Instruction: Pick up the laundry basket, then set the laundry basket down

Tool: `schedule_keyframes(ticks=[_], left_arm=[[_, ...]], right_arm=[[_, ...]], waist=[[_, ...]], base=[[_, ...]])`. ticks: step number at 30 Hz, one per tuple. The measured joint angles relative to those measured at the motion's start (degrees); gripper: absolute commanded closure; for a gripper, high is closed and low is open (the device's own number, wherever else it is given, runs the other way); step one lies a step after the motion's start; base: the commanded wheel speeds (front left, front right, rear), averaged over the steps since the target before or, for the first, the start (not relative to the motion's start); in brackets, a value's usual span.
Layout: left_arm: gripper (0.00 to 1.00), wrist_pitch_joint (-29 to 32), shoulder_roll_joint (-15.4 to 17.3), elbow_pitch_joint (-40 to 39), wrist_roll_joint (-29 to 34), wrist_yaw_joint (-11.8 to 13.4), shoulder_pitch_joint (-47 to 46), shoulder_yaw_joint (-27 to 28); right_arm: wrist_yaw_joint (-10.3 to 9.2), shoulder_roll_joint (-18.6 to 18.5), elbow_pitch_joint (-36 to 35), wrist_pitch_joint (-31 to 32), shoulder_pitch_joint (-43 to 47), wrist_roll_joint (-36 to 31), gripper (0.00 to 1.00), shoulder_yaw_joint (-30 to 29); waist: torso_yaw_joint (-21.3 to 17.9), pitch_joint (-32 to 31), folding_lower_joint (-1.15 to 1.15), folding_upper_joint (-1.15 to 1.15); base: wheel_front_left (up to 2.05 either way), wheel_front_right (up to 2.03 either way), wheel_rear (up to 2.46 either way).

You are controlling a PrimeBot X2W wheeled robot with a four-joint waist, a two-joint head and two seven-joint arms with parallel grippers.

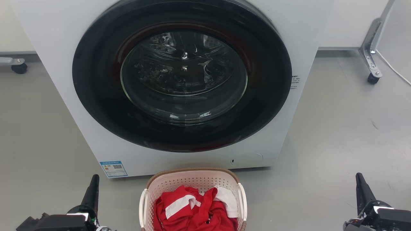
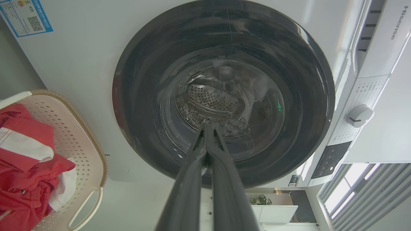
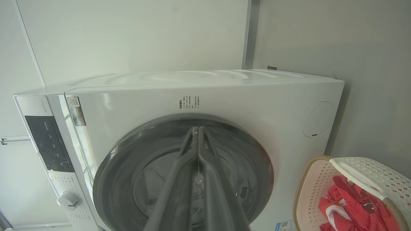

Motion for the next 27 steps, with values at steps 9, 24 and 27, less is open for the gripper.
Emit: schedule_keyframes(ticks=[9,24,27], left_arm=[[1.0,0.0,0.0,0.0,0.0,0.0,0.0,0.0],[1.0,0.0,0.0,0.0,0.0,0.0,0.0,0.0],[1.0,0.0,0.0,0.0,0.0,0.0,0.0,0.0]], right_arm=[[0.0,0.0,0.0,0.0,0.0,0.0,1.0,0.0],[0.0,0.0,0.0,0.0,0.0,0.0,1.0,0.0],[0.0,0.0,0.0,0.0,0.0,0.0,1.0,0.0]], waist=[[0.0,0.0,0.0,0.0],[0.0,0.0,0.0,0.0],[0.0,0.0,0.0,0.0]], base=[[0.0,0.0,0.0],[0.0,0.0,0.0],[0.0,0.0,0.0]])
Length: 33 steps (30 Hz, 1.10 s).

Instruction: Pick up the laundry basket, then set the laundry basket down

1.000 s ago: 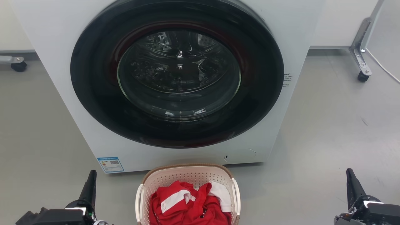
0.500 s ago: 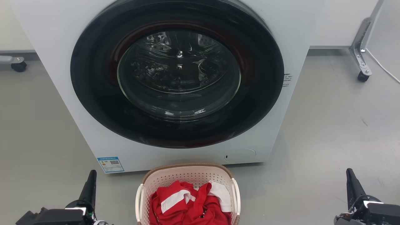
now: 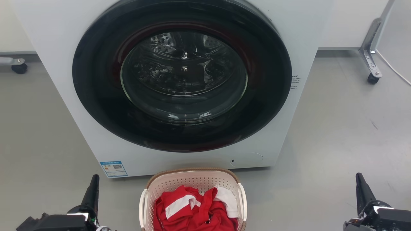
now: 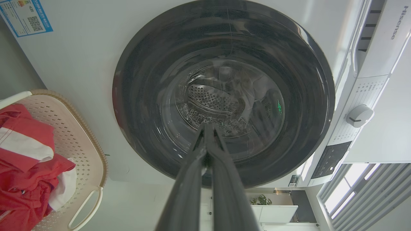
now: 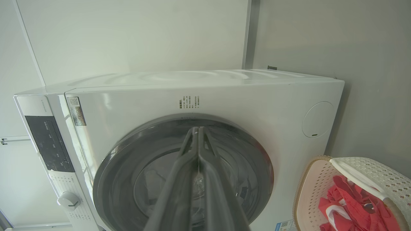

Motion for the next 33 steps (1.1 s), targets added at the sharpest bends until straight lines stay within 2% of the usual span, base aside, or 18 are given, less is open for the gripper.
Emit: schedule_keyframes(ticks=[33], left_arm=[[1.0,0.0,0.0,0.0,0.0,0.0,0.0,0.0]], right_arm=[[0.0,0.0,0.0,0.0,0.0,0.0,1.0,0.0]], waist=[[0.0,0.0,0.0,0.0]], base=[[0.0,0.0,0.0]])
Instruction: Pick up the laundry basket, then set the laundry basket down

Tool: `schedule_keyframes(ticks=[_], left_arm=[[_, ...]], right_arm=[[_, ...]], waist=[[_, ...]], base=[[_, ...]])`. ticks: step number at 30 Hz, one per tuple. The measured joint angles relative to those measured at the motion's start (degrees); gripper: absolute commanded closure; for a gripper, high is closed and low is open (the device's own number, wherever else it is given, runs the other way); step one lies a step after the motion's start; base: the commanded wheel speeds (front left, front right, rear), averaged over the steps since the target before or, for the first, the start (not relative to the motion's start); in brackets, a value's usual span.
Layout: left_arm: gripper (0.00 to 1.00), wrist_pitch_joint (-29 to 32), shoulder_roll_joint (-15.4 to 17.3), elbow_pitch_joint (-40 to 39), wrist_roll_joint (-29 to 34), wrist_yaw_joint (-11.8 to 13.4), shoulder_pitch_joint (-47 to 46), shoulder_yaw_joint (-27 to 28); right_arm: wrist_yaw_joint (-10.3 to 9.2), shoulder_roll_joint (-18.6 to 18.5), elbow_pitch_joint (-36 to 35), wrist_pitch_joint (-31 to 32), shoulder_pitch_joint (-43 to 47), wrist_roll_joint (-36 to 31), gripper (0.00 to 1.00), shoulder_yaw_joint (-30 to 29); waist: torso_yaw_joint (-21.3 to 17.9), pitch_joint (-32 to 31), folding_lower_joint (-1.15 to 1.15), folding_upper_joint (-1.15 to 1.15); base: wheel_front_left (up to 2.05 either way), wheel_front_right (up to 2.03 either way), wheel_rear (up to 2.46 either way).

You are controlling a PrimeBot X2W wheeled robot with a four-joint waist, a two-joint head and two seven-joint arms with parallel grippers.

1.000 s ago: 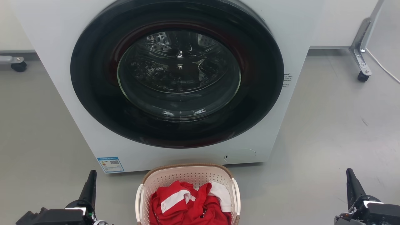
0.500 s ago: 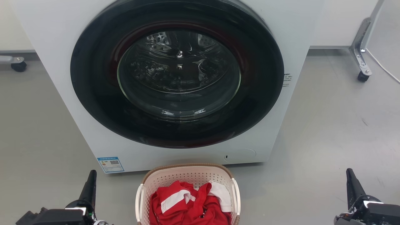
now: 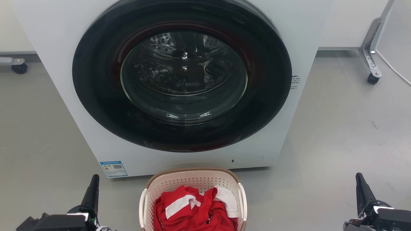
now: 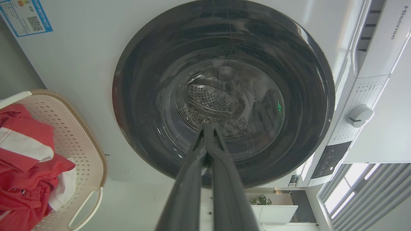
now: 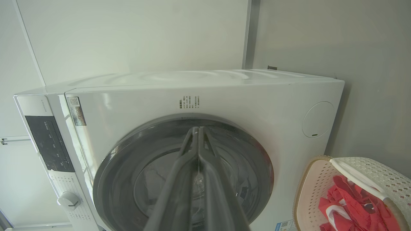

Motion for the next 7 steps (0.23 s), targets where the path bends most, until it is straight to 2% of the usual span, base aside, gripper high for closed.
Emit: schedule_keyframes(ticks=[7], left_arm=[[1.0,0.0,0.0,0.0,0.0,0.0,0.0,0.0]], right_arm=[[0.0,0.0,0.0,0.0,0.0,0.0,1.0,0.0]], waist=[[0.0,0.0,0.0,0.0]], base=[[0.0,0.0,0.0]])
